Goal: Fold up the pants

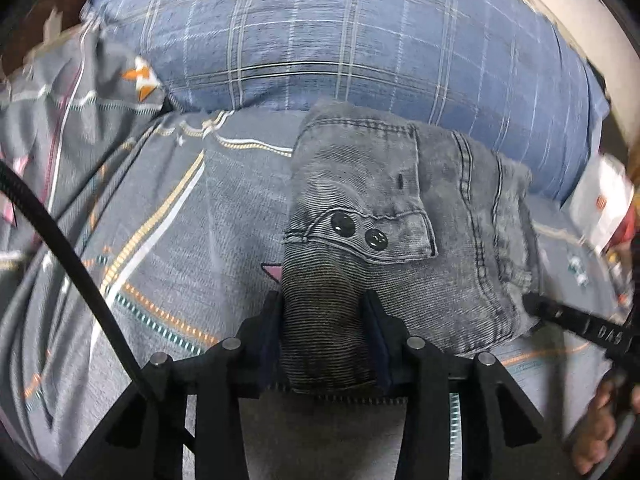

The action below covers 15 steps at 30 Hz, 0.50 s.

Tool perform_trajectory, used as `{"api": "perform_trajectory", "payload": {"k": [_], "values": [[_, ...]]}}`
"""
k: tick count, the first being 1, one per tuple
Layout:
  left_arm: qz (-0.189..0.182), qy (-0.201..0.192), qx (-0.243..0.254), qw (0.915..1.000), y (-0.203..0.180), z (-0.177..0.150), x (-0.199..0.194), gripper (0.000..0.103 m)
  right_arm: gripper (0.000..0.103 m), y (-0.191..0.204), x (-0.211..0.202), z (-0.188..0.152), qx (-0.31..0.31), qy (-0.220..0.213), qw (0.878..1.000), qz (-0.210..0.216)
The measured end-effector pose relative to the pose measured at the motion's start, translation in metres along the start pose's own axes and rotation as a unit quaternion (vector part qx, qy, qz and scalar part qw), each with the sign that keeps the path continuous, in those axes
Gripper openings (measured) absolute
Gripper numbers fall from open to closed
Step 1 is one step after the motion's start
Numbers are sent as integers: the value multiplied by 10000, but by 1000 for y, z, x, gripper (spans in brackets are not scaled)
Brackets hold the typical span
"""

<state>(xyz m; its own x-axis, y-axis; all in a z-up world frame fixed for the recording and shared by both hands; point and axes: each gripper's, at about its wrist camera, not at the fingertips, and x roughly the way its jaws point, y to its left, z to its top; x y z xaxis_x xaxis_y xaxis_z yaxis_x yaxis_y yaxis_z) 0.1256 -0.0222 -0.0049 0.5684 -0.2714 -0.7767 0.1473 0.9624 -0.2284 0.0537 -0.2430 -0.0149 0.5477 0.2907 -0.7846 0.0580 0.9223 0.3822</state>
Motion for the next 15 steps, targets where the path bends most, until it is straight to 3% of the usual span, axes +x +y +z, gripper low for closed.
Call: {"api": "perform_trajectory", "payload": {"k": [4, 10, 11, 13, 15], "values": [[322, -263, 116, 9991, -5, -1, -10, 57, 16, -7, -7, -2, 218, -96, 9996, 173], [547, -848, 520, 9935, -20, -2, -33, 61, 20, 0, -26, -2, 73, -383, 9992, 125], [591, -929, 572, 9923, -23, -3, -36, 61, 29, 2, -30, -2, 63, -457, 9988, 136], [676, -1072, 670, 9897, -27, -3, -42, 64, 64, 4, -41, -1, 53, -651, 9977, 170], [726, -1170, 765, 9875, -30, -2, -47, 65, 69, 8, -50, -1, 33, -835, 9964, 117]]}}
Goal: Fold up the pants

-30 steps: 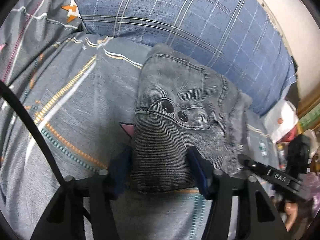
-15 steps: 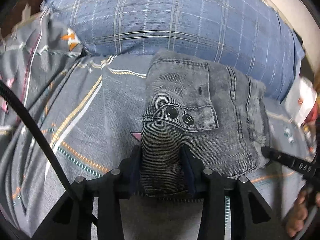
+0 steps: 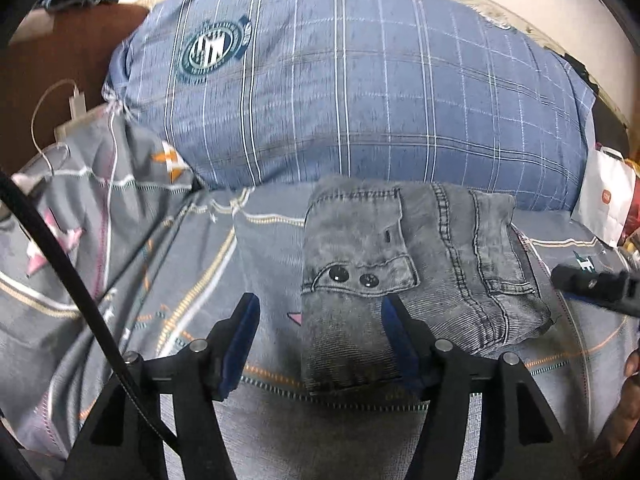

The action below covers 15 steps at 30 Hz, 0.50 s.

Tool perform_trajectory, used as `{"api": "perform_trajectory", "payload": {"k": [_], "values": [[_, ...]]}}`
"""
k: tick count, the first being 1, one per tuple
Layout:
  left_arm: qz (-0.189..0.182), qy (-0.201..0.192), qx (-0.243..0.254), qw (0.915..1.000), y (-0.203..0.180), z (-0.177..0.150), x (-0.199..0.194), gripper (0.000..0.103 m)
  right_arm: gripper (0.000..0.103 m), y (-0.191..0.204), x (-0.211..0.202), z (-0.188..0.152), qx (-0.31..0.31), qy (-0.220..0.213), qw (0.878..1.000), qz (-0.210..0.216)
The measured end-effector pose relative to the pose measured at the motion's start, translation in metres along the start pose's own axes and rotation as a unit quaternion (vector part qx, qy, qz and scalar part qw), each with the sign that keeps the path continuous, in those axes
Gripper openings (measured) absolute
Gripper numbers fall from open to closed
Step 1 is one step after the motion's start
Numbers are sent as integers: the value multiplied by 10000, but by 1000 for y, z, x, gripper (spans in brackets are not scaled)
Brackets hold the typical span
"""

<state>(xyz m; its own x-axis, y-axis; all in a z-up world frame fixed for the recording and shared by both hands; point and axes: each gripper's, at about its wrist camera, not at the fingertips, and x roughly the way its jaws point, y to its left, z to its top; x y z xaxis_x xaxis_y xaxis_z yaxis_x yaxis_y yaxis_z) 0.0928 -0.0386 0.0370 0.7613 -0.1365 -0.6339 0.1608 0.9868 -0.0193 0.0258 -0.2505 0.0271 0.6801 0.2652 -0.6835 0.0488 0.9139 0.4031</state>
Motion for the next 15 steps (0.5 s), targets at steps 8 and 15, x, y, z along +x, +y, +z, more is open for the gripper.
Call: {"api": "perform_trajectory", "payload": {"k": [8, 15], "values": [[62, -101, 70, 9999, -9, 4, -13, 66, 70, 18, -31, -10, -164, -468, 9984, -267], [525, -292, -103, 9981, -11, -1, -25, 86, 73, 32, -44, -21, -349, -1072, 9926, -450]]}}
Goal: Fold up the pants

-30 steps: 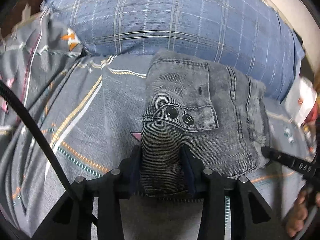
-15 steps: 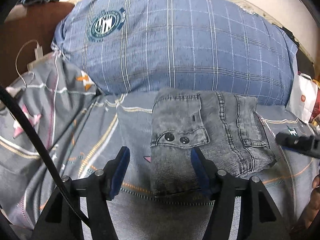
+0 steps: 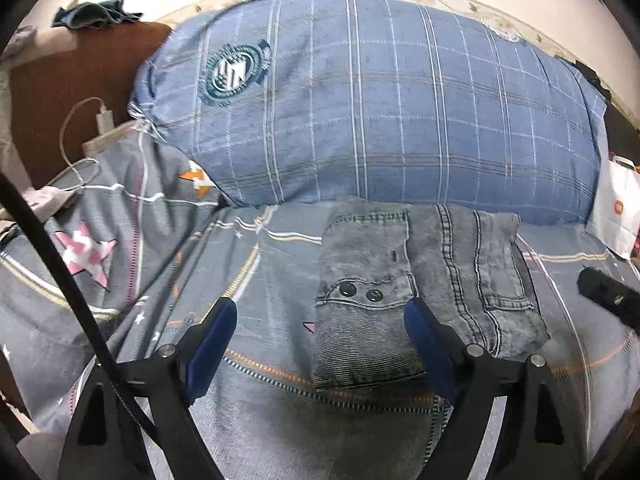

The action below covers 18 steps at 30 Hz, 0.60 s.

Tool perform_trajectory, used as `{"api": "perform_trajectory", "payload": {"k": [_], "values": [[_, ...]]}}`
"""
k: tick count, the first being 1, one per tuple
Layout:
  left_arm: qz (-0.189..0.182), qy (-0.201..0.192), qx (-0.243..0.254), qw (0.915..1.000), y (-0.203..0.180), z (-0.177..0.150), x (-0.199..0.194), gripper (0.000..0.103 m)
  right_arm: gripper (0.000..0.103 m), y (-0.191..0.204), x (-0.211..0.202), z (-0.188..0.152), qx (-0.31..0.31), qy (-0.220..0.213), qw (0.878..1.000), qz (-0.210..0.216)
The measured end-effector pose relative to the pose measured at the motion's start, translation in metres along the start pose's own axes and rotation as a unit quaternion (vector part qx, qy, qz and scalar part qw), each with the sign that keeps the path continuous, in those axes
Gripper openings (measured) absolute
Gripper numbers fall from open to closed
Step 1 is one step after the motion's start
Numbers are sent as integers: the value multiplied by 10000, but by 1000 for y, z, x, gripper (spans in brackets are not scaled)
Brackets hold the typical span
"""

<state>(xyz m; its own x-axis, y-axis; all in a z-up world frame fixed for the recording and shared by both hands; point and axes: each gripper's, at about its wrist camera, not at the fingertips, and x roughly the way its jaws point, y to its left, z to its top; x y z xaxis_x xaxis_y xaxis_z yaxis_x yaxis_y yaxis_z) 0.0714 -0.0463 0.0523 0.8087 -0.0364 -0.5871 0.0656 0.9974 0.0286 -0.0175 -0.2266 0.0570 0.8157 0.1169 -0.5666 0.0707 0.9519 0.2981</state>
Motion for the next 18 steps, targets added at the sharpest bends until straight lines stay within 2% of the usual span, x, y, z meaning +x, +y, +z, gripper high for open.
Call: {"api": "perform_trajectory", "payload": {"k": [7, 13, 18], "values": [[680, -44, 497, 9964, -14, -5, 6, 87, 73, 15, 25, -14, -395, 492, 9980, -35], [387, 101, 374, 9985, -9, -2, 8, 87, 77, 31, 24, -19, -834, 555, 9950, 39], [429, 134, 360, 9983, -5, 1, 10, 87, 80, 32, 23, -20, -917, 532, 9943, -134]]}}
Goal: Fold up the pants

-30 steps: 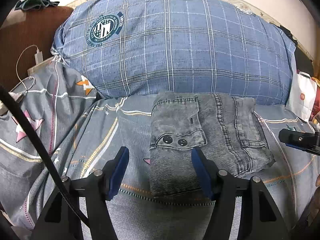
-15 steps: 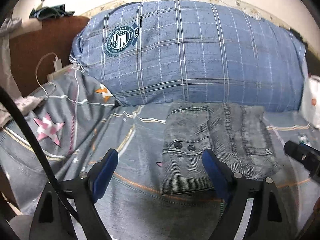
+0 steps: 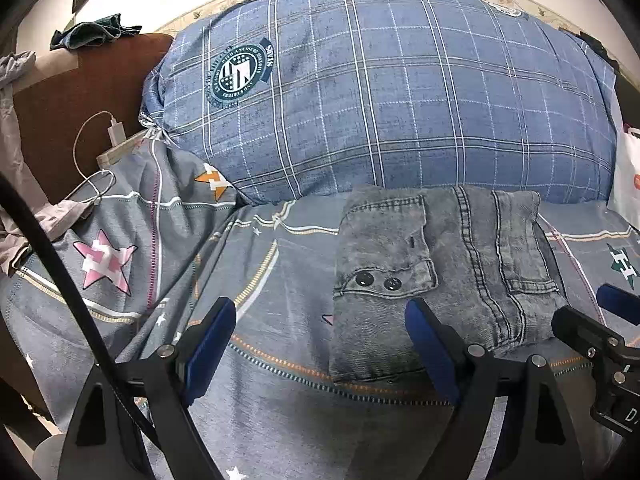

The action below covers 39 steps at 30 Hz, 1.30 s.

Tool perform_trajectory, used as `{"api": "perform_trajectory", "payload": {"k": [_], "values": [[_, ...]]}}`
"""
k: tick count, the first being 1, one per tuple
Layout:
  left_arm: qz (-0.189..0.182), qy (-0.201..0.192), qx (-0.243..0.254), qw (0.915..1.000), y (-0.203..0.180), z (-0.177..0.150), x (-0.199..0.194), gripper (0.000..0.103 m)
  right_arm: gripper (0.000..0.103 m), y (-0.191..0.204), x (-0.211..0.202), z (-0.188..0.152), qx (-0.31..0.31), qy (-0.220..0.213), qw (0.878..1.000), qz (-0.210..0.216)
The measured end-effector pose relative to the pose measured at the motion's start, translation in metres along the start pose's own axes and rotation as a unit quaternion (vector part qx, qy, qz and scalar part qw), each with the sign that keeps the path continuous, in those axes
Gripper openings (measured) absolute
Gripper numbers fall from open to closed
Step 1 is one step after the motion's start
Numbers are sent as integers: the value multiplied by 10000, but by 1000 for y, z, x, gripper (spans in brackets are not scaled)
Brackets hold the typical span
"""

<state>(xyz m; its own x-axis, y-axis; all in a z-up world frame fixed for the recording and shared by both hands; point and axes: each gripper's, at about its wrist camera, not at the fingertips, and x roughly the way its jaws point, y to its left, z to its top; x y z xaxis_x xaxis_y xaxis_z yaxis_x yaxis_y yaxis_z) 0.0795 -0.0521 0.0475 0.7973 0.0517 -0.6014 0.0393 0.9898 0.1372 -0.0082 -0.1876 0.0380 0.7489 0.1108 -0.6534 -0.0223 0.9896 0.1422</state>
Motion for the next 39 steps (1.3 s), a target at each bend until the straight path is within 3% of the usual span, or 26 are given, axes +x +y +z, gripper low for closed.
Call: {"api": "perform_trajectory", "payload": {"k": [10, 17, 39], "values": [[-38, -179, -91, 9998, 3, 4, -14, 87, 80, -6, -7, 3, -54, -190, 9983, -557], [-237, -131, -174, 9995, 3, -2, -21, 87, 80, -8, -22, 9, 102, -397, 9982, -427], [-152, -90, -59, 9998, -2, -5, -18, 87, 80, -10, -19, 8, 85, -358, 9983, -444]]}}
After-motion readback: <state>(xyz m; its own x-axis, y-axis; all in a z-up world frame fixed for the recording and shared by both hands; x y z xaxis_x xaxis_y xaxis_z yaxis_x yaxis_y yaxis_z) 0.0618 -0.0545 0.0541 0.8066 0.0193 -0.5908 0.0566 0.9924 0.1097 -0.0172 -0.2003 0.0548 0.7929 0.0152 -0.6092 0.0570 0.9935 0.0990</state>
